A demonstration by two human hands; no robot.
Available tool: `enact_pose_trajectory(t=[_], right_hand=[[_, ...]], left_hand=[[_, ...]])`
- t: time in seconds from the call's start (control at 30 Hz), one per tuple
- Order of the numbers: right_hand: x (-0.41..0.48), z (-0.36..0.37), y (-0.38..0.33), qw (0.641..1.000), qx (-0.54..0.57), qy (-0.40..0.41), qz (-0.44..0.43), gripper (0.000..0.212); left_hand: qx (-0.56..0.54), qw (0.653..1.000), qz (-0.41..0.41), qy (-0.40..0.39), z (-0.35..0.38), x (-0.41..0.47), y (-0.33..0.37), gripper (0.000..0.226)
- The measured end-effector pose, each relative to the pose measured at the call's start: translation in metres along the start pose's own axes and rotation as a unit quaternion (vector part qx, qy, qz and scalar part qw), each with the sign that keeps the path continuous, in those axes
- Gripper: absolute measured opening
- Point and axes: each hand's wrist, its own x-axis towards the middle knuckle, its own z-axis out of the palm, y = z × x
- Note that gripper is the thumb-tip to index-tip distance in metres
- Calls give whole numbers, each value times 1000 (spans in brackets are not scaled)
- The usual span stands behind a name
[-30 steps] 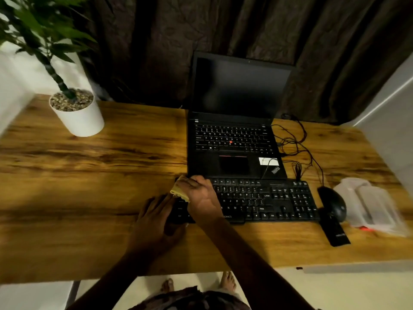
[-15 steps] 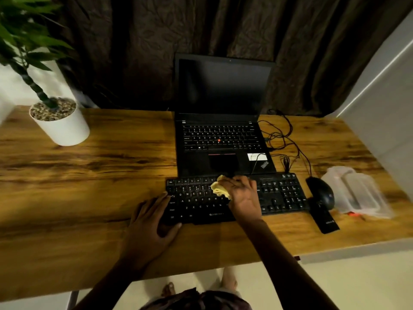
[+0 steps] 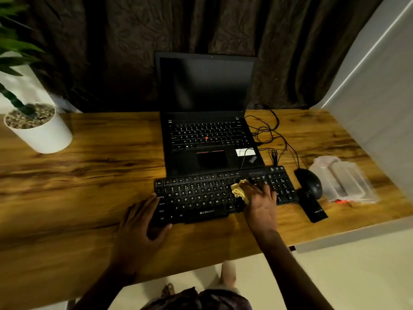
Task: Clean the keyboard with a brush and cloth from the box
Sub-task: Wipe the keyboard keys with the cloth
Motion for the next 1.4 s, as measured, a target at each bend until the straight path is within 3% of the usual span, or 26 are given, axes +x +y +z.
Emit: enact_pose_trajectory(t=[0.33, 0.53, 0.7, 0.83, 1.03, 1.2, 1.4], right_hand=[[-35, 8, 10, 1000, -6, -6, -25, 58], [-43, 9, 20, 996, -2, 16, -86, 72], [-40, 0, 63, 998, -32, 33, -52, 71], [-40, 5, 84, 998, -6, 38, -39, 47], [-42, 11, 83, 985, 64, 31, -155, 51], [-26, 6, 105, 990, 34, 48, -129, 48], [-32, 16, 99, 982, 70, 19, -172, 47]], left_hand=[[12, 1000, 10, -12, 2, 0, -1, 88], [44, 980, 190, 29, 25, 3, 46, 78], [57, 960, 275, 11, 74, 12, 114, 72], [92, 955, 281, -21, 104, 19, 140, 71], [99, 957, 273, 6, 119, 16, 146, 67], [93, 961, 261, 9, 118, 16, 152, 66], [105, 964, 245, -11, 115, 15, 153, 67]])
